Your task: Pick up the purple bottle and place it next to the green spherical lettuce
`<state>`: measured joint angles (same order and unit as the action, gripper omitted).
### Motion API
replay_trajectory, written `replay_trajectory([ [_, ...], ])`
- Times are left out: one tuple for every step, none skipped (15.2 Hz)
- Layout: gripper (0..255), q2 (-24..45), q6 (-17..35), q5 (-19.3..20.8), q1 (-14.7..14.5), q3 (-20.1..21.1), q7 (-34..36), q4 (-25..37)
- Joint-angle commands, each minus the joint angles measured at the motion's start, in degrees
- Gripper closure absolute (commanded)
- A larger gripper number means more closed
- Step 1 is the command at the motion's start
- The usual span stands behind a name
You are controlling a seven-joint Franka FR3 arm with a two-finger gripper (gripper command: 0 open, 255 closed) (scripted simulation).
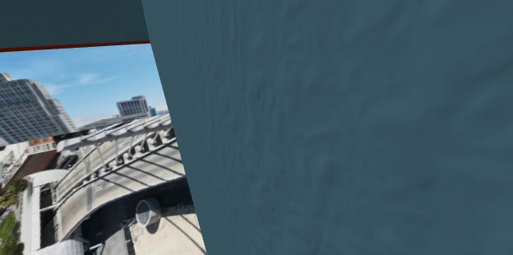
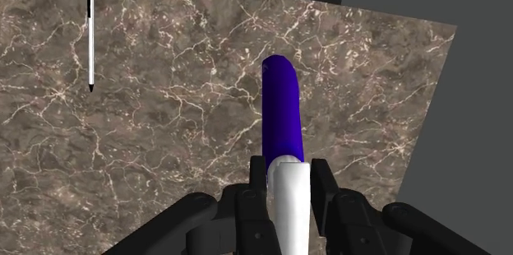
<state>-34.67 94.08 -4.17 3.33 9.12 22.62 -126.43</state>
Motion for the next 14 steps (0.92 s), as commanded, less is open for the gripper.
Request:
replay_trajectory([
  [255, 0.43, -1.50, 0.12, 0.09, -0.12, -0.03, 1.92],
  [255, 0.62, -2.23, 0.17, 0.12, -0.15, -0.02, 2.84],
  [255, 0.83, -2.96, 0.21, 0.14, -0.18, -0.01, 3.77],
  [255, 1.04, -3.69, 0.25, 0.17, -0.21, 0.01, 4.72],
  [255, 1.27, -4.42, 0.30, 0.20, -0.24, 0.02, 5.67],
  [255, 1.50, -5.15, 0.34, 0.23, -0.27, 0.04, 6.64],
  [255, 1.75, -5.88, 0.38, 0.26, -0.29, 0.05, 7.61],
  [255, 2.01, -6.61, 0.43, 0.29, -0.32, 0.07, 8.60],
  [255, 2.28, -7.34, 0.47, 0.32, -0.34, 0.09, 9.61],
  [255, 2.56, -8.08, 0.51, 0.35, -0.36, 0.11, 10.62],
  [255, 2.86, -8.81, 0.55, 0.38, -0.37, 0.13, 11.65],
  [255, 3.16, -9.55, 0.60, 0.41, -0.39, 0.15, 12.69],
  [255, 3.48, -10.28, 0.64, 0.44, -0.40, 0.18, 13.74],
  [255, 3.81, -11.02, 0.68, 0.46, -0.41, 0.20, 14.81],
])
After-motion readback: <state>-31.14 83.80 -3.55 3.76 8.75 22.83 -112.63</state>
